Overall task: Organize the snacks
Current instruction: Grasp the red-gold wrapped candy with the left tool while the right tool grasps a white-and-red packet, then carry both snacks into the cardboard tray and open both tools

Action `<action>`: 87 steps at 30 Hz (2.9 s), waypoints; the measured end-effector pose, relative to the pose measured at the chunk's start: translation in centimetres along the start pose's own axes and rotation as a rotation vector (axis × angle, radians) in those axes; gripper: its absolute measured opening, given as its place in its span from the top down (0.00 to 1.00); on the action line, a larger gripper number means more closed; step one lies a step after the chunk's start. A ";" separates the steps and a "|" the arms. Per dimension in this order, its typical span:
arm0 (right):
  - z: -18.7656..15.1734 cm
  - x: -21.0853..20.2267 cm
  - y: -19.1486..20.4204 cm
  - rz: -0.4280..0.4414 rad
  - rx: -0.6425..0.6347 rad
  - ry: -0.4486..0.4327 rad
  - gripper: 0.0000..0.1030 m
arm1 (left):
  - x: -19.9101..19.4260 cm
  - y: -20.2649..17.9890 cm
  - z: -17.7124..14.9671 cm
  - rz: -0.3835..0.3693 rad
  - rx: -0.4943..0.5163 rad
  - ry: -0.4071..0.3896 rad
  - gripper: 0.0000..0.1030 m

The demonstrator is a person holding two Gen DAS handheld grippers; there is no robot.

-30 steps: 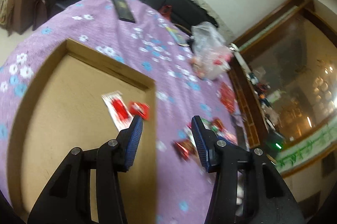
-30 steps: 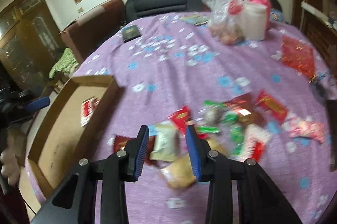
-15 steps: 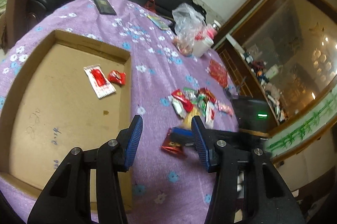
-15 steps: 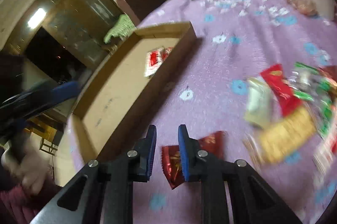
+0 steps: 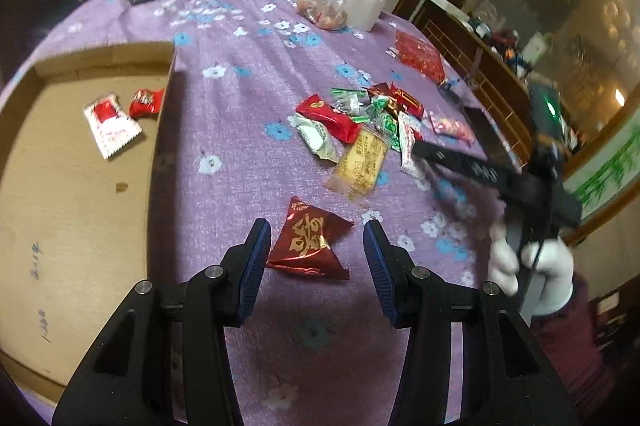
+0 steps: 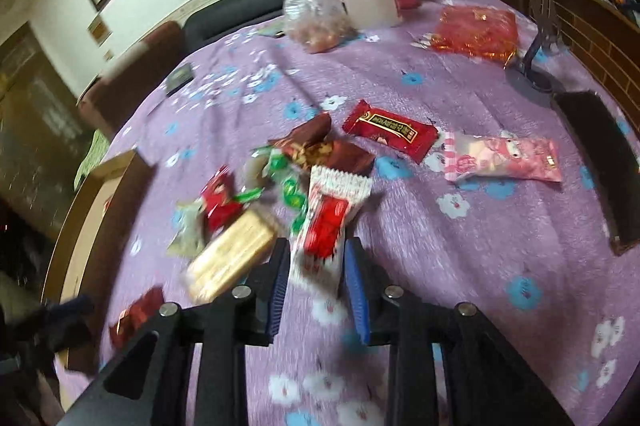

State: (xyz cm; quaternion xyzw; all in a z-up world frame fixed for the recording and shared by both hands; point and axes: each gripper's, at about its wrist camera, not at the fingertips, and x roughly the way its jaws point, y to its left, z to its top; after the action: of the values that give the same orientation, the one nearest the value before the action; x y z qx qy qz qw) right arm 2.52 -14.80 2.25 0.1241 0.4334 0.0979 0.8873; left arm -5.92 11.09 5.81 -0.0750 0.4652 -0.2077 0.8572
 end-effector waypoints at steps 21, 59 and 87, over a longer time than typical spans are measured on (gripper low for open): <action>-0.2 1.6 -0.2 -0.019 -0.001 -0.051 0.73 | 5.8 -1.7 -0.7 0.149 0.178 0.087 0.51; 1.7 -5.1 12.1 0.239 -0.129 -0.132 0.77 | -12.1 15.2 -0.3 0.123 -0.252 -0.223 0.70; 2.3 7.3 26.9 0.350 -0.234 0.092 0.64 | -8.1 24.0 5.2 0.059 -0.516 -0.219 0.66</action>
State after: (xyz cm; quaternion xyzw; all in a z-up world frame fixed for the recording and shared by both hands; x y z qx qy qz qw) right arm 7.02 12.45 6.35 0.0890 0.4307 0.3058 0.8444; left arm 1.38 35.83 7.18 -0.2994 0.4093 -0.0479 0.8606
